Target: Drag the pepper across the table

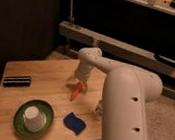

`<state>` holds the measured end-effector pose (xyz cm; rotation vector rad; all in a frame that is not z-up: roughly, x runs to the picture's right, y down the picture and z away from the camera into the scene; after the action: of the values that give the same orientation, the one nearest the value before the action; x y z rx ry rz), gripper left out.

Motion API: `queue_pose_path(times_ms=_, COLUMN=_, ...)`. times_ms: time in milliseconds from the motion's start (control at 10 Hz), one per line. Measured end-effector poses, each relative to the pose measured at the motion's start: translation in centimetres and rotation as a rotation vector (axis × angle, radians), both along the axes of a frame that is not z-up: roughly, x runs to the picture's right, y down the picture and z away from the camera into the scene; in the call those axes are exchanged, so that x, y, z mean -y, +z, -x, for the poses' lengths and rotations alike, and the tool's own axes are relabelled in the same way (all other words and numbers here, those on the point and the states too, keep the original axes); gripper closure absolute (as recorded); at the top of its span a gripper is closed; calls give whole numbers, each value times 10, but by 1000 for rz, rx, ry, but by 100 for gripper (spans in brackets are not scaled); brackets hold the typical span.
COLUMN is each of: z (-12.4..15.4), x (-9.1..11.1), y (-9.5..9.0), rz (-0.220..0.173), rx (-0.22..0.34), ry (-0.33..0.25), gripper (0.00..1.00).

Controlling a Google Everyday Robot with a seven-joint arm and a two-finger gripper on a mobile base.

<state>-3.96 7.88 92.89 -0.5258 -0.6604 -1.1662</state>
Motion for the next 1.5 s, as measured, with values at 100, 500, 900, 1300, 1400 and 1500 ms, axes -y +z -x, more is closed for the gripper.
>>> queue_pose_path(times_ms=100, z=1, x=-1, y=1, rz=2, rx=0, ry=3, gripper=26)
queue_pose_path(times_ms=500, z=-2, x=1, y=2, rz=5, rx=-13, ry=20, gripper=45)
queue_pose_path(times_ms=900, z=1, x=2, y=3, rz=-4, rx=-33, ry=4, gripper=45)
queue_pose_path(times_ms=1300, z=2, x=3, y=2, rz=-4, rx=-45, ry=-11, gripper=45)
queue_pose_path(times_ms=1400, z=3, x=3, y=2, rz=-3, rx=-47, ry=-15, gripper=52)
queue_pose_path(times_ms=1500, z=3, x=0, y=3, rz=1, rx=-51, ry=-21, gripper=61)
